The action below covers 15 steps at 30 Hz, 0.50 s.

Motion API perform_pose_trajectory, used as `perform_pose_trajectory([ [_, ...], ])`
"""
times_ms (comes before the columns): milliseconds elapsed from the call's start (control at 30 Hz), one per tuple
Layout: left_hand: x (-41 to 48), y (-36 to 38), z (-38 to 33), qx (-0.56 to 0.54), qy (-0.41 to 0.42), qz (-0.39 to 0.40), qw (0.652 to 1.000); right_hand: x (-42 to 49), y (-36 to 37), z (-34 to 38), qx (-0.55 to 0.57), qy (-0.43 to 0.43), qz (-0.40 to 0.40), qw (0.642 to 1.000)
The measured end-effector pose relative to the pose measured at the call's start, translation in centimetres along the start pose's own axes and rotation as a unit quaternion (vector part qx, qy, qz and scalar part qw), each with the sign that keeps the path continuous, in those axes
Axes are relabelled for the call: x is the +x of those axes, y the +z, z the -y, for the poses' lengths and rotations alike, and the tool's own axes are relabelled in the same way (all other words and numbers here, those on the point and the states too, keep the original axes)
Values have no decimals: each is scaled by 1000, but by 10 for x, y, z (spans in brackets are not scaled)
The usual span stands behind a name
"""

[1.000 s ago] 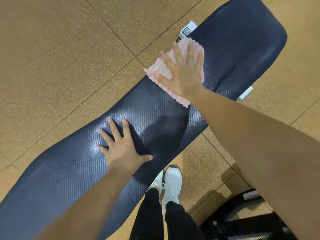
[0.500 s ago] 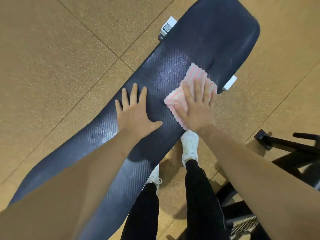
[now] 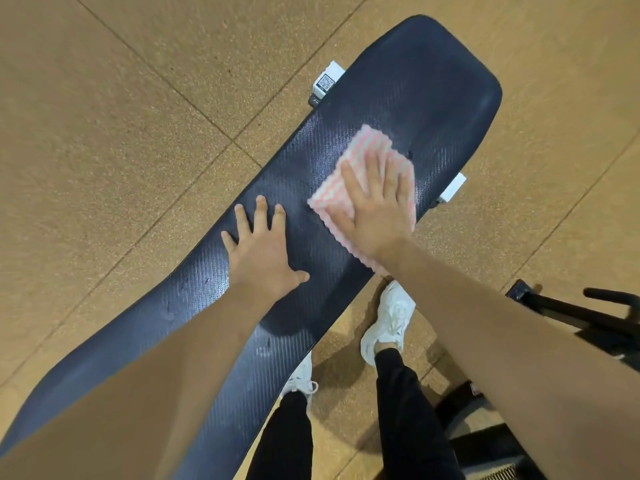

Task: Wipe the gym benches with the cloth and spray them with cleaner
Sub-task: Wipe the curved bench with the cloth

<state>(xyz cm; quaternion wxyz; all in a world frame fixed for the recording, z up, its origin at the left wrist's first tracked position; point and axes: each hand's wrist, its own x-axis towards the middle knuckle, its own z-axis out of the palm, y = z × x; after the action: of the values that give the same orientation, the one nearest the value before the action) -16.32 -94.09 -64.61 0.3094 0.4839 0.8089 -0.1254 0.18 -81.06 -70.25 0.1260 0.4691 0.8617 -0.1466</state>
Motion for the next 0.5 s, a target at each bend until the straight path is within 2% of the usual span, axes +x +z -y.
perform_pose_trajectory([
  [267,3,0,-13,-10,-37,18,999,98,-31,18,-21,-26,23,999],
  [500,3,-2,-27,-20,-75,33,996,76,-26,-6,-11,-47,-6,999],
])
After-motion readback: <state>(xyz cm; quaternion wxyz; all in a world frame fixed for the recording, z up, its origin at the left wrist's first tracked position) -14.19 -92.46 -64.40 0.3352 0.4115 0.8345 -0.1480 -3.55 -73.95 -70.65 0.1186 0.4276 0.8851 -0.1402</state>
